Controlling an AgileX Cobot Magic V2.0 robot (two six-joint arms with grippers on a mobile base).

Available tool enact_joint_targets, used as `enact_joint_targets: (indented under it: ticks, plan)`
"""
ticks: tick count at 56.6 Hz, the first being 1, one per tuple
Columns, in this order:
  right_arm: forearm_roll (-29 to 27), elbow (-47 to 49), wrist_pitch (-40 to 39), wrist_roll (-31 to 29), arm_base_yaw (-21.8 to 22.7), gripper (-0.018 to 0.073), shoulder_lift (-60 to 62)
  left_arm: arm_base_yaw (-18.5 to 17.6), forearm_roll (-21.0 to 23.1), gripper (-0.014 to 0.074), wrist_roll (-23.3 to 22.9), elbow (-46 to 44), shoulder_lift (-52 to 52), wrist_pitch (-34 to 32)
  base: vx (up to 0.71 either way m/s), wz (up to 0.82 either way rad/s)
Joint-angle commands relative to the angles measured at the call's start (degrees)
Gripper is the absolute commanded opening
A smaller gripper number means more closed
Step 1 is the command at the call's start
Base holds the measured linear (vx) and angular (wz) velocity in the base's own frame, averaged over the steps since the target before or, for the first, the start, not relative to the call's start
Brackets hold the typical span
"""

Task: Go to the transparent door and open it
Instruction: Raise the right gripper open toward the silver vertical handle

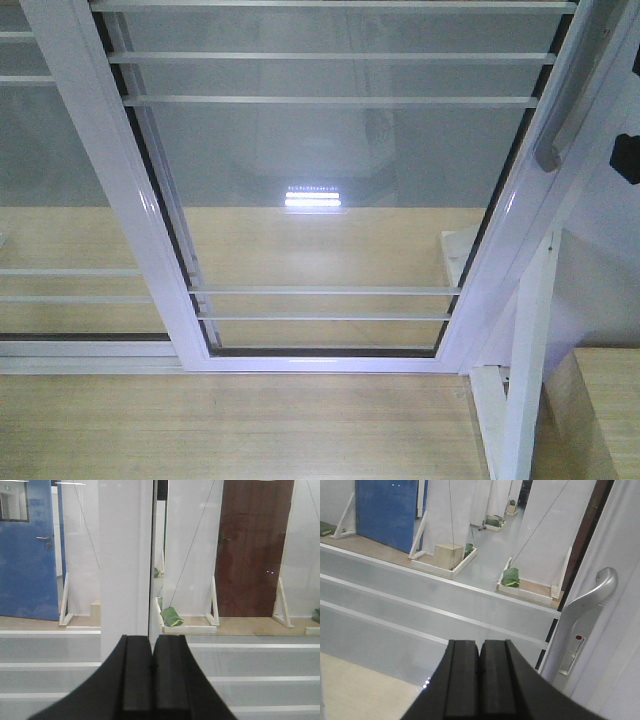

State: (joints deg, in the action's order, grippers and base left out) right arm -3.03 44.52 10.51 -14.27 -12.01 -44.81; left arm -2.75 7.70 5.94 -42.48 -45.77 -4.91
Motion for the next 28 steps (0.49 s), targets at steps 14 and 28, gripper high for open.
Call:
enact_joint_targets:
  ticks: [14,28]
  plan:
    - [0.03,2.08,-4.4,-0.2,0.16,0.0229,0.17,-0.16,0.11,0.0163,-0.36,-2.18,0.34,-5.19,0.0,0.0]
    - [0.06,2.08,-5.11,-0.2,0.16,0.0524,0.17,-0.16,0.11,0.0395,-0.26,-2.18,0.34,-5.19,0.0,0.0]
